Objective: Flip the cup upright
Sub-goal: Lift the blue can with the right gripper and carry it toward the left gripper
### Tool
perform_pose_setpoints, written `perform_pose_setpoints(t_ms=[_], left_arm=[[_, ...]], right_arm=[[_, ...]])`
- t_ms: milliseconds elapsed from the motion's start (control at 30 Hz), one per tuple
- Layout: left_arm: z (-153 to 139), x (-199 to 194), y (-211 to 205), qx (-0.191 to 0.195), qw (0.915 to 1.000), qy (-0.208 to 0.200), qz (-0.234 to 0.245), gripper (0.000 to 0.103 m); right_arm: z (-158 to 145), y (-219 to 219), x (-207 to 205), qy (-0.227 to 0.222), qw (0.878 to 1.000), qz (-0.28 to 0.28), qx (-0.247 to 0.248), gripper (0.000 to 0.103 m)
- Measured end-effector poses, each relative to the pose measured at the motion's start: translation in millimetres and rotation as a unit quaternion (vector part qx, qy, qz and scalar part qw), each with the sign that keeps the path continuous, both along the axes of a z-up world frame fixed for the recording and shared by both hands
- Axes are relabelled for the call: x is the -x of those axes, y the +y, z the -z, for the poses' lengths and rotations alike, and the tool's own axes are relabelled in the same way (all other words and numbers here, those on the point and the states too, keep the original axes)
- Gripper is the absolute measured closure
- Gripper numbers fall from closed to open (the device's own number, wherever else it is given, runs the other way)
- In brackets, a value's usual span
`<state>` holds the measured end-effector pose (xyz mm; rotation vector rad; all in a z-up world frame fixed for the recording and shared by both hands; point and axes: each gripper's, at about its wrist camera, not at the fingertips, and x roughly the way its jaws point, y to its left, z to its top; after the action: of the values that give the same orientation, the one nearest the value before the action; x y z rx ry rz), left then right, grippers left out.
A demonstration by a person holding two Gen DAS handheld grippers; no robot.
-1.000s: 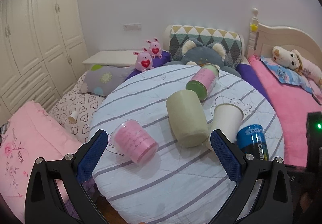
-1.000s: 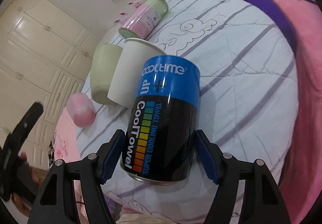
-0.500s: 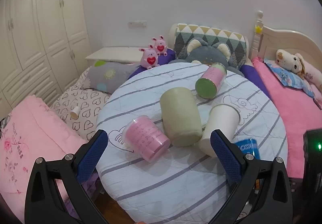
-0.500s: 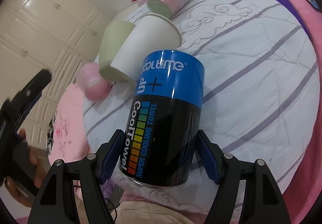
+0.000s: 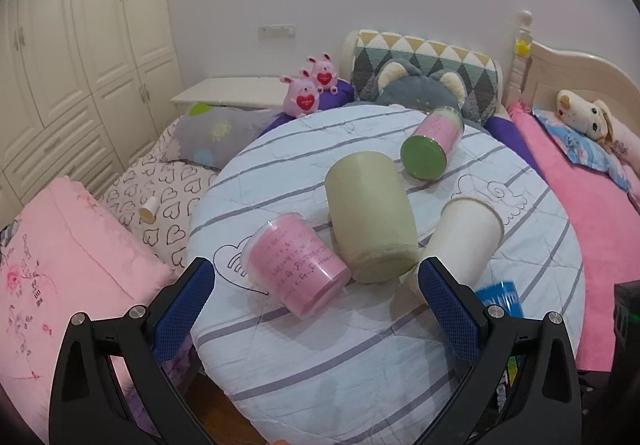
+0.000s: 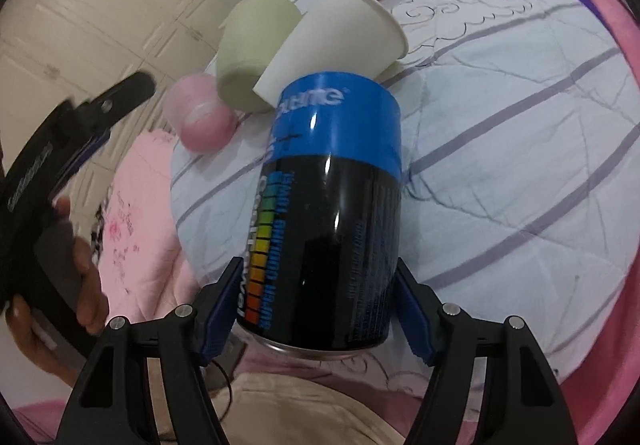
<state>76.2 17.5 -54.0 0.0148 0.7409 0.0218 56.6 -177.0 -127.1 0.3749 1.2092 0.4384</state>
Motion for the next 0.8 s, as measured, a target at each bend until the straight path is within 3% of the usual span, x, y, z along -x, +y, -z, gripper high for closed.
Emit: perform_pose_setpoints(t_ms=[467, 533, 567, 800], left_arm=[[2, -1, -11, -0.009, 0.9999, 0.006, 0.009, 0.000], [0, 0, -14, -0.005, 0.9999, 0.004, 0.010, 0.000], [-1, 1, -16, 0.000, 0.9999, 0.004, 0.012, 0.000], [-4, 15, -41, 0.001, 0.9997, 0.006, 0.024, 0.000]], right_arm=[[-10, -10, -21, -0.027, 1.000, 0.004, -0.015, 0.031], [-19, -18, -17, -0.036, 0.999, 0.003, -0.020, 0.021], [-22, -21, -13, -0.041, 0.999, 0.004, -0.021, 0.021], [-50, -57, 12, -0.088, 0.995, 0.025, 0.033, 0.021]])
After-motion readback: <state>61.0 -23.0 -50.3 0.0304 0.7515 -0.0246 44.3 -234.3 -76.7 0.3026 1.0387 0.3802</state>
